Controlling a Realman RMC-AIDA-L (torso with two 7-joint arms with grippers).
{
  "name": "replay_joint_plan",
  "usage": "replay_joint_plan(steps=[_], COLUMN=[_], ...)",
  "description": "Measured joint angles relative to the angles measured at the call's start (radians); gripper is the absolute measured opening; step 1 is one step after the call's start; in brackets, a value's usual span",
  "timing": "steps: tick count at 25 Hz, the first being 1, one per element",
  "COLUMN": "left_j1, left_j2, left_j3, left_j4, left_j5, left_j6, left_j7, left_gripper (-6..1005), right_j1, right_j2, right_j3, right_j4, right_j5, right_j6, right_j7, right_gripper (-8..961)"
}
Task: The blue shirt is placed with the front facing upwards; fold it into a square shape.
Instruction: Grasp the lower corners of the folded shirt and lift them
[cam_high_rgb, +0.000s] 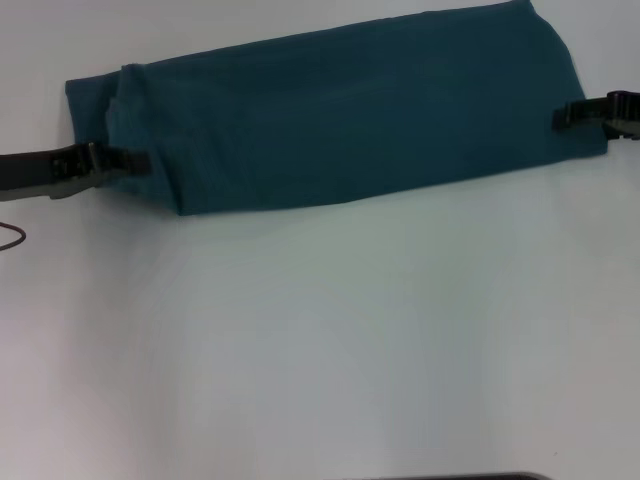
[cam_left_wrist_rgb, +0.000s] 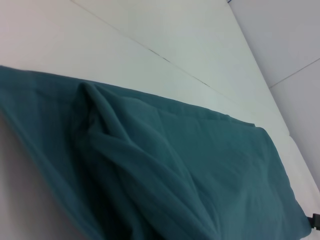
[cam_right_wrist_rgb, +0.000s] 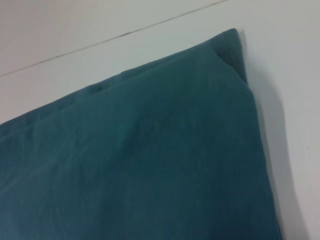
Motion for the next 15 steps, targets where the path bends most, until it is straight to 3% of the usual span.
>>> replay_joint_plan(steps=[15], left_j1=[0.005], left_j2=[0.000], left_j3=[0.000], left_j4=[0.000], left_j5=[-0.002], left_j6=[0.000], left_j7=[0.007], left_gripper=[-2], right_j1=[0.008], right_j2=[0.002], right_j3=[0.003], right_j4=[0.028], right_j5=[0.005], right_j6=[0.011], right_j7=[-0.001], right_gripper=[925])
